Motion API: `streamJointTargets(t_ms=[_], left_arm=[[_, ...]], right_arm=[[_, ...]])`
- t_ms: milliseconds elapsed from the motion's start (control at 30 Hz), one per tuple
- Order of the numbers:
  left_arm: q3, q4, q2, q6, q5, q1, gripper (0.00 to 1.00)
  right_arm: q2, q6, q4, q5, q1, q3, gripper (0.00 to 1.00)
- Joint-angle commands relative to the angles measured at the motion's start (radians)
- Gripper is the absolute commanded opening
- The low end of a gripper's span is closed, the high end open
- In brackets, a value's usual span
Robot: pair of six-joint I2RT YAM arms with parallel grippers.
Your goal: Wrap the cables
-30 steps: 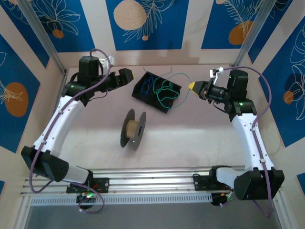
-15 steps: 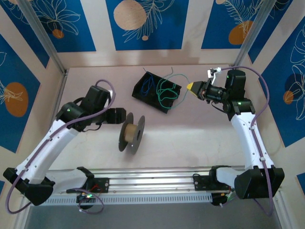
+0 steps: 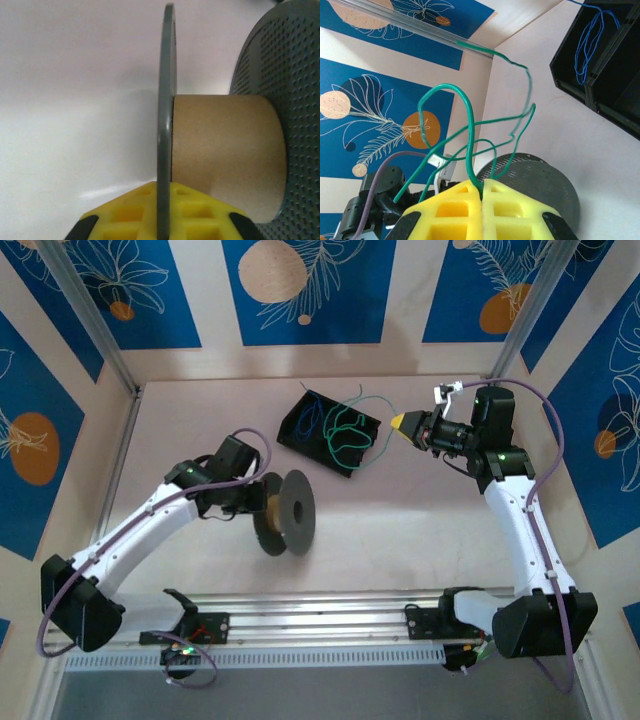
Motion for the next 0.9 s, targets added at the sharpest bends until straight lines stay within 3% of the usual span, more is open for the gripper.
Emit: streamJointTargets(t_ms=[0,133,300,333,367,467,567,733,867], left_arm=[[-0.032,0.178,0.016,-0.077,0.125,0.043,0.00],[-0.087,0.412,0.060,-0.201,0.302,0.137,0.00],[-0.160,0.571,0.149,-0.271,0.400,0.209,0.00],[-0.167,0.581,0.161,-0.271,0.403,0.219,0.07],[-0.174,0.580,0.166,-0.271,0.404,0.230,0.25],[-0.166,0.513,0.148,-0.234,0.360,0.248,0.64],[-0.116,0.353,0.081,-0.157,0.230,0.251,0.88],[0.020,0.129,-0.012,-0.047,0.046,0.255,1.00],[0.114,0.072,-0.053,0.016,0.038,0.242,1.00]], right_arm=[[-0.026,-0.010,-0.013,-0.026,-0.002,0.009,0.00],[-0.032,-0.006,-0.015,-0.039,-0.010,0.015,0.00],[-0.037,-0.018,-0.022,-0.063,-0.013,0.025,0.00],[-0.037,-0.022,-0.026,-0.063,-0.013,0.026,0.00],[-0.037,-0.024,-0.028,-0.065,-0.015,0.024,0.00],[-0.038,-0.028,-0.028,-0.069,-0.014,0.020,0.00],[-0.040,-0.026,-0.029,-0.076,-0.015,0.019,0.00],[-0.046,-0.026,-0.027,-0.094,-0.015,0.022,0.00],[-0.042,-0.027,-0.037,-0.106,-0.016,0.028,0.00]])
